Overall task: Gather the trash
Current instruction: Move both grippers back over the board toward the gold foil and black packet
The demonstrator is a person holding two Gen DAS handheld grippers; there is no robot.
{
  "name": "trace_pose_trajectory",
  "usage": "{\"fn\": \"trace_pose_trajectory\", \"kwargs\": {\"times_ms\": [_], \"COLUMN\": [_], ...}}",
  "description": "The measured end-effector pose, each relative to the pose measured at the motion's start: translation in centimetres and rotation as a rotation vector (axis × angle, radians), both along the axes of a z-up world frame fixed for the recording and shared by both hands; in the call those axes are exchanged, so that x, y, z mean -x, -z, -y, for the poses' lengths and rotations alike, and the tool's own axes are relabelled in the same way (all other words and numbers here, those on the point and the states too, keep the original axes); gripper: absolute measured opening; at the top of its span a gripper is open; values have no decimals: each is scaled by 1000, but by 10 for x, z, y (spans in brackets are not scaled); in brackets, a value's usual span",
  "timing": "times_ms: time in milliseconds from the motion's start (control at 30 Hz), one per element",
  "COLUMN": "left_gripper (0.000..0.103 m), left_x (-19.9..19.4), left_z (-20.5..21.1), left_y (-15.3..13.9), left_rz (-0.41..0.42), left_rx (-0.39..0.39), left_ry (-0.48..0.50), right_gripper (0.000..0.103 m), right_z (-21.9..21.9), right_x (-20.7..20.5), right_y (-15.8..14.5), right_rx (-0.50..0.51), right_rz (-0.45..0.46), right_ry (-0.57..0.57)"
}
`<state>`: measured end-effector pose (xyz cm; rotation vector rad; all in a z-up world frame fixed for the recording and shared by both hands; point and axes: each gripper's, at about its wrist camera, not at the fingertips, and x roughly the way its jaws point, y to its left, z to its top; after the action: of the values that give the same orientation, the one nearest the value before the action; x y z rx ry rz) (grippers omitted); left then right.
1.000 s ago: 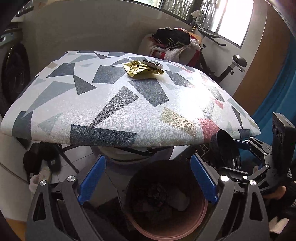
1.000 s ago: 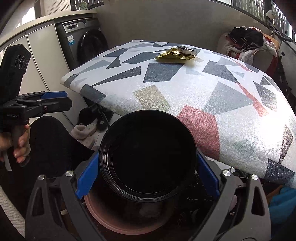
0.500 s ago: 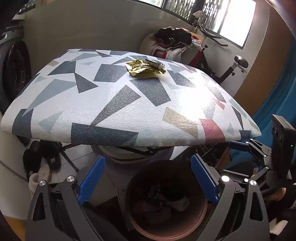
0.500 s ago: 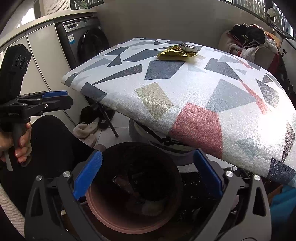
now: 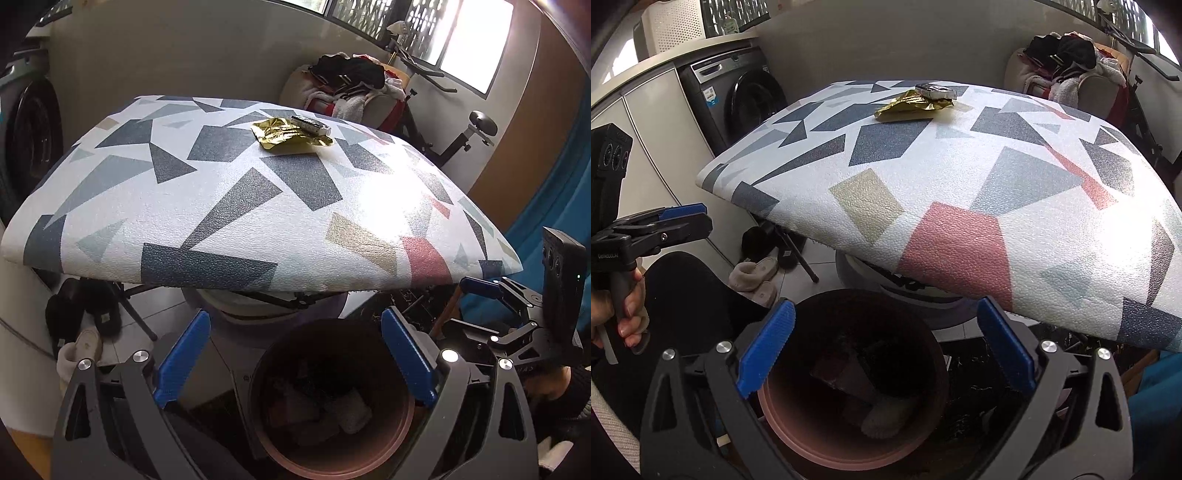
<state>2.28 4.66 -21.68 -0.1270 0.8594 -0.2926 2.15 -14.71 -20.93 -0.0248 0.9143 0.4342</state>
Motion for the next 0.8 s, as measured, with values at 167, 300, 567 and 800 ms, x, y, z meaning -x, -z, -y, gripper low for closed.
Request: {"fn": "trace_pose_trajectory", "kwargs": {"times_ms": [167, 300, 567, 800], "left_gripper": [92, 92, 92, 92], "left_x": [-2, -3, -9, -37], "left_z": [-1, -1, 6, 3], "left_y": [1, 1, 2, -14], "left_rz": [-6, -9, -30, -19], "left_rx": [9, 12, -18, -3], "left_ry": [-8, -10, -11, -19], "right_gripper": [97, 97, 97, 93], "right_z": [0, 2, 11, 26], "right_x": [-1, -2, -11, -42], "right_y": [1, 1, 5, -19], "right_rx": [10, 13, 19, -40], "right_rz": [0, -1, -18, 3], "right_ry": [12, 29, 95, 103]}}
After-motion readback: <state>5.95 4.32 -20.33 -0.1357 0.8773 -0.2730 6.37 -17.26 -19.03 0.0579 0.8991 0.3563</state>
